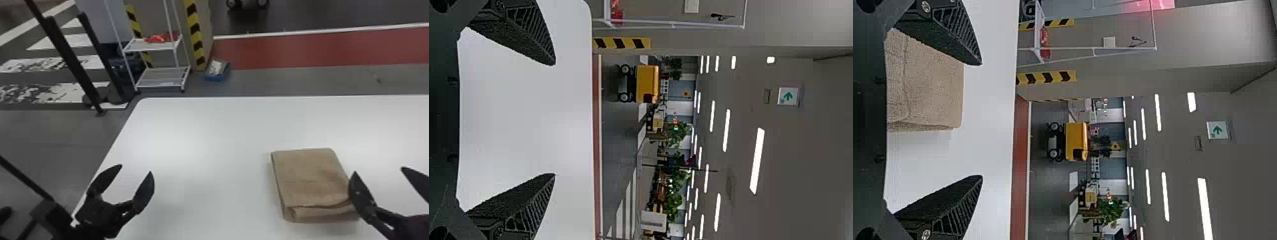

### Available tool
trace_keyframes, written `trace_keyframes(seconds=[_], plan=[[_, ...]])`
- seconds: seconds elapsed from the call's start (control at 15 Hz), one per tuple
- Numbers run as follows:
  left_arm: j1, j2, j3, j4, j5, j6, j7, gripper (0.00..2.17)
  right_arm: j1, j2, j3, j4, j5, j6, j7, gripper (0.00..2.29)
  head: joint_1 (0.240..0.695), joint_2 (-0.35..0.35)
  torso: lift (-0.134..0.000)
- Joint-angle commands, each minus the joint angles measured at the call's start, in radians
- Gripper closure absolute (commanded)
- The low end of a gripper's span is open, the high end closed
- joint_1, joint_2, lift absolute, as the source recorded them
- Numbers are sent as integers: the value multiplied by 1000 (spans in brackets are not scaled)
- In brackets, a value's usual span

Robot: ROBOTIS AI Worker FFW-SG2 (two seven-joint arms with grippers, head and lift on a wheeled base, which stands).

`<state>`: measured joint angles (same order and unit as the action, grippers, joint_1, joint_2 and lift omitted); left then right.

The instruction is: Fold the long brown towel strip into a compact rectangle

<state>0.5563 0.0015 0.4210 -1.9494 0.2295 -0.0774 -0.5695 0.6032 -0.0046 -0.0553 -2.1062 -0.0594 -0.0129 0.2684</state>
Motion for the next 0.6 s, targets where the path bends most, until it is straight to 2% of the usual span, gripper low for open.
trace_keyframes(seconds=[0.0,0.53], plan=[[2,-4,-11,0,-2,-3,0,90,-2,5,3,0,4,0,0,76,695,201,-120],[5,-4,-19,-3,-4,-9,10,90,-8,5,6,12,15,0,0,80,695,192,-120]])
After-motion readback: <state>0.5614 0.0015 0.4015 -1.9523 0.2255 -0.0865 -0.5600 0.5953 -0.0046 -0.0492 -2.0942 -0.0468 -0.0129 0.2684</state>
